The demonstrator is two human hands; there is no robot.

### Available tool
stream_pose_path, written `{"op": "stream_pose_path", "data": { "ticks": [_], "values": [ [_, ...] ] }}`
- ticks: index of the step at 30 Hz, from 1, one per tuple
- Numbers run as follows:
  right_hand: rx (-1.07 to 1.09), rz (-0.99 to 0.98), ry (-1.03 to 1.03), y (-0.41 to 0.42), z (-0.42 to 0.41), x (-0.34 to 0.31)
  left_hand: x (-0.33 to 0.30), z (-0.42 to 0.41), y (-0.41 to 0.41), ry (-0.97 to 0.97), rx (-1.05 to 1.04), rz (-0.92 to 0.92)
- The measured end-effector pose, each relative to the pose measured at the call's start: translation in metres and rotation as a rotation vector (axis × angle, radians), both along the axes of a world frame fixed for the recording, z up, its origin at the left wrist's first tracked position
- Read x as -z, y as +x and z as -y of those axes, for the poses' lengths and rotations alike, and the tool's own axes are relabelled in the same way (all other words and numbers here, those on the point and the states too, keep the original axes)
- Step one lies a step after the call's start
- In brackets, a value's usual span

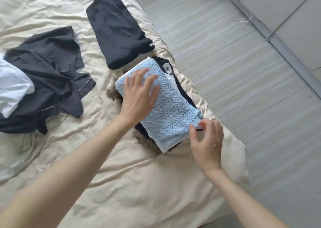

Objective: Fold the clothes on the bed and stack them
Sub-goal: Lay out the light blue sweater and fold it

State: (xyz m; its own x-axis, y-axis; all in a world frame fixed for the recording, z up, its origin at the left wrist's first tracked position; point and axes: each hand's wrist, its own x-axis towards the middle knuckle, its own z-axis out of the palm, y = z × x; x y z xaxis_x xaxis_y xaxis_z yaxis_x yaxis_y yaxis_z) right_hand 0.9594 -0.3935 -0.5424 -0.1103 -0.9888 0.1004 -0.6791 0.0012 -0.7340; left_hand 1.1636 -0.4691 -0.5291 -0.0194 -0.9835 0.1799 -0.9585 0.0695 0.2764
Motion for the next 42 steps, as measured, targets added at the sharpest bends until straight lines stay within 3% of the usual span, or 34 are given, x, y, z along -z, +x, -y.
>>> {"op": "stream_pose_path", "data": {
  "ticks": [2,4,9,15,19,22,25,28,32,36,42],
  "values": [
    [-0.335,-0.221,-0.178,0.005,0.011,0.004,0.013,-0.006,0.001,0.237,0.066,0.049],
    [-0.501,-0.375,-0.185,0.015,0.022,0.011,0.027,0.0,0.006,0.344,0.06,0.094],
    [-0.546,-0.432,0.141,0.024,0.033,0.035,0.052,0.016,0.008,0.409,0.067,0.184],
    [-0.66,-0.63,0.355,0.027,0.034,0.054,0.062,0.012,0.006,0.519,0.035,0.27],
    [-0.693,-0.693,0.384,0.029,0.043,0.034,0.043,0.021,0.003,0.662,0.049,0.246],
    [-0.707,-0.664,0.291,0.023,0.048,0.007,0.016,0.015,0.0,0.638,0.042,0.052],
    [-0.734,-0.621,0.123,0.022,0.044,-0.022,-0.005,-0.029,0.006,0.424,-0.026,-0.074],
    [-0.789,-0.617,-0.029,0.037,0.029,-0.041,-0.01,-0.093,0.026,0.373,-0.17,-0.115],
    [-0.892,-0.644,-0.084,0.072,0.0,-0.045,0.004,-0.181,0.059,0.529,-0.393,-0.104],
    [-1.037,-0.69,-0.005,0.114,-0.035,-0.031,0.027,-0.261,0.093,0.701,-0.528,-0.108],
    [-1.212,-0.785,0.126,0.187,-0.077,0.0,0.054,-0.355,0.152,0.898,-0.614,-0.068]
  ]
}}
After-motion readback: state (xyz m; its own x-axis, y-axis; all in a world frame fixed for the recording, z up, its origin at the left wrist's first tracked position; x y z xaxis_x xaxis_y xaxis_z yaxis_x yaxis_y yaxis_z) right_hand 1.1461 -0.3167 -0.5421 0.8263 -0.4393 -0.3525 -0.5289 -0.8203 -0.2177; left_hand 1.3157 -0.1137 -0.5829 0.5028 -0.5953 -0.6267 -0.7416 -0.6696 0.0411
